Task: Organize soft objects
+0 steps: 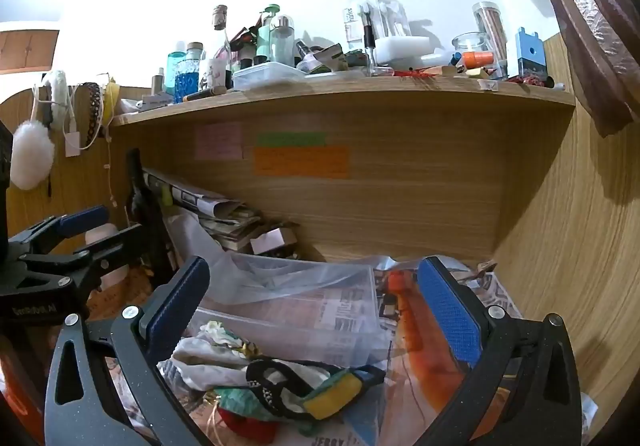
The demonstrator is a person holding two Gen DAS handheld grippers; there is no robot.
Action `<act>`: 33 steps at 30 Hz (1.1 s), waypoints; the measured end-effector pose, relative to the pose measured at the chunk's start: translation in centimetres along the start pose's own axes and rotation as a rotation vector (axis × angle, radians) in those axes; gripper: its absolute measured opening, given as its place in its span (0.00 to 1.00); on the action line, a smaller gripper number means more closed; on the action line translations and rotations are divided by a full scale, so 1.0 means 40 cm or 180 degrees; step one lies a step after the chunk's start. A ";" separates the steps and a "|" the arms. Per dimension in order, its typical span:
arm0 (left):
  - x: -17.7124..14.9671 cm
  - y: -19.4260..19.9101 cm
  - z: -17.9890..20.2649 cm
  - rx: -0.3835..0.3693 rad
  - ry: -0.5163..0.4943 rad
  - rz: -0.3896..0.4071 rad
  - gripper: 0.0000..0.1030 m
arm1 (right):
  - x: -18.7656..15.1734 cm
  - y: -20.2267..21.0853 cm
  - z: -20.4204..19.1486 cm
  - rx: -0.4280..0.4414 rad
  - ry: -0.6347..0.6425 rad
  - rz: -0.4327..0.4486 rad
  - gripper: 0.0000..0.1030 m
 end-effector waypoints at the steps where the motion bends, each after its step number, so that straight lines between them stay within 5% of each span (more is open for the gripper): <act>1: 0.000 0.000 -0.001 0.0003 0.0010 -0.0002 1.00 | 0.000 0.000 0.001 0.0009 -0.0031 -0.0018 1.00; 33: 0.003 0.006 -0.001 -0.0039 0.0022 0.0017 1.00 | 0.008 0.001 -0.010 0.0024 -0.0035 0.0046 1.00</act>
Point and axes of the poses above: each gripper's, at about its wrist camera, not at the fingertips, and y roughly against the way its jaws point, z to its right, x to its top, the point moved 1 cm from there along -y, roughly the way its jaws point, and after that the axes turned 12 degrees about y, right-handed, at the moved point
